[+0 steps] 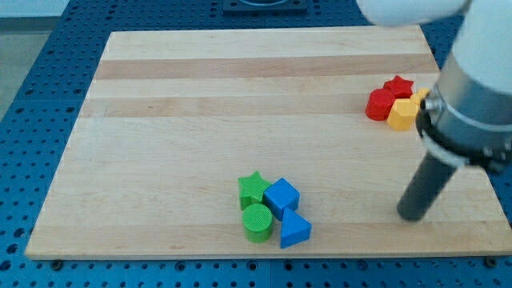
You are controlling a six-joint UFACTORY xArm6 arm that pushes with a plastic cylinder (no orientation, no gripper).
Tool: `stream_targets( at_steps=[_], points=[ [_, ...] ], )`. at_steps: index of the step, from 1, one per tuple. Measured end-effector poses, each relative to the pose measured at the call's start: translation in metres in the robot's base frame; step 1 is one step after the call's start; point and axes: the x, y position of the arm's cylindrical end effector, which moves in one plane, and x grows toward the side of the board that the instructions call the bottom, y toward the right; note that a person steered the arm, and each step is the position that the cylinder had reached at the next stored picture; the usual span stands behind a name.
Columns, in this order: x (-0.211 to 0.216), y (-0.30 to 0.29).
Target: Move the green circle away from the group of blocks
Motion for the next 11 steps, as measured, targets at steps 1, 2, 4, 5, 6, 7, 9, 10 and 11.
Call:
stream_targets(
  at_steps=[1, 2, 4, 5, 6, 7, 9, 10, 11],
  points=[
    [0.022, -0.015],
    [0.022, -0.023],
    [0.022, -0.072],
    [0.022, -0.106],
    [0.022, -0.167],
    [0.022, -0.197],
    [0.011, -0.228],
    [-0.012, -0.228],
    [-0.04, -0.228]
  ],
)
